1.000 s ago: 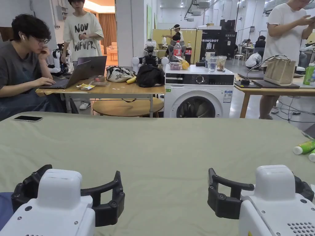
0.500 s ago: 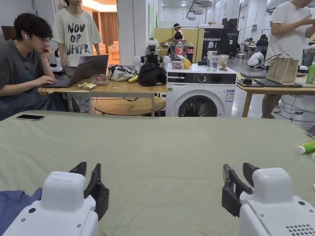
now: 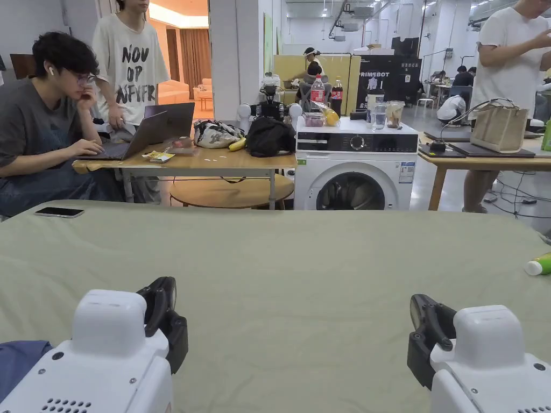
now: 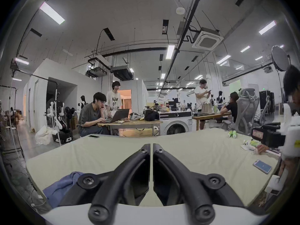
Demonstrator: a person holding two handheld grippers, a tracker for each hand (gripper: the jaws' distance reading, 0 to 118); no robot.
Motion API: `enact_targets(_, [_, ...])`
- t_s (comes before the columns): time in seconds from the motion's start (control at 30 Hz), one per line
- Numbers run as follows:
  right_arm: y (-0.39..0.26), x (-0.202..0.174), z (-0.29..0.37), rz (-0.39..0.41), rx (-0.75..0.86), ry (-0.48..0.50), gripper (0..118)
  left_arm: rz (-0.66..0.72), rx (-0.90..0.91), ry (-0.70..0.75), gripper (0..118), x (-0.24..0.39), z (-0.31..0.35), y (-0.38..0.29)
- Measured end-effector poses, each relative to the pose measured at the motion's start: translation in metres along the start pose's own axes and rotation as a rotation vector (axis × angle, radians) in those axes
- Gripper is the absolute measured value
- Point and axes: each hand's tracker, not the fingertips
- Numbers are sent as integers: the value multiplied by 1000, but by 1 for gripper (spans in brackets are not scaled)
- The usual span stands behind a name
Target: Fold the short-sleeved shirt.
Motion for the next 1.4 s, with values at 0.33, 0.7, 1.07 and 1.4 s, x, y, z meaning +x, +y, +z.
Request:
enact_targets(0.33, [0,4,-16,-3,-59,-24,0,16,-21,-12,0,1,-12,-2])
enact_targets(0.7, [8,1,-14,10,-38,-30,0,-6,-24,-13,0,3,-10,-1])
enact_targets(1.07, [4,-1,-14,2,-50,-28,0,-3,-21,-6,0,-1,-8,-1])
enact_targets(1.4, [5,-41,-33,-17,-47,98,0,14,-40,82,0,-41,16,5])
